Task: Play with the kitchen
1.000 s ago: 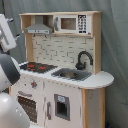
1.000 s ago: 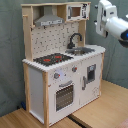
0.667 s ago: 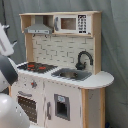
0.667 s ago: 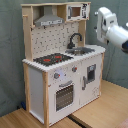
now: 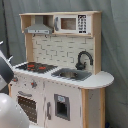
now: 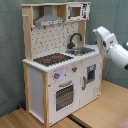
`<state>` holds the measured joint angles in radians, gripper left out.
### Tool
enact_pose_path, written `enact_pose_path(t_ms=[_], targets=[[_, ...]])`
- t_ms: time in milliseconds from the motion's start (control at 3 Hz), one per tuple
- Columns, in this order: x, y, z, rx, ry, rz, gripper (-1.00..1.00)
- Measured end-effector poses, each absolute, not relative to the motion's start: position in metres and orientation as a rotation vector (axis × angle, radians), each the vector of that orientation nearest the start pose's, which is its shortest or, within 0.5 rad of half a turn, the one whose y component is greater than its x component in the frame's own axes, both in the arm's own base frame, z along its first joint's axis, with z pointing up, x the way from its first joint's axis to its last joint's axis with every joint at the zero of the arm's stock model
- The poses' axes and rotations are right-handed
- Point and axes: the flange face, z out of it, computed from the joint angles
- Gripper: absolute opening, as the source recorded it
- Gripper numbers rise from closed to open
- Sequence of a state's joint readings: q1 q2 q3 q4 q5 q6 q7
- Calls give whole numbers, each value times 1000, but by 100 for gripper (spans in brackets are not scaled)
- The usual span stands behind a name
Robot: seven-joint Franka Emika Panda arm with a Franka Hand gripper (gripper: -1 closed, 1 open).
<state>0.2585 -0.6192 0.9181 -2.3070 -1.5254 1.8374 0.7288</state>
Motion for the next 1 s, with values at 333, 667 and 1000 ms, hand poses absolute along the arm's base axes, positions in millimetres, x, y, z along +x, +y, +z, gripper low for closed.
enact_pose_path(t_ms=[333, 667, 1000], targets=[[165, 422, 541, 1091, 766, 1334, 100], [164, 425, 505, 1027, 847, 1257, 100], [171, 425, 471, 975, 918, 1176, 100]])
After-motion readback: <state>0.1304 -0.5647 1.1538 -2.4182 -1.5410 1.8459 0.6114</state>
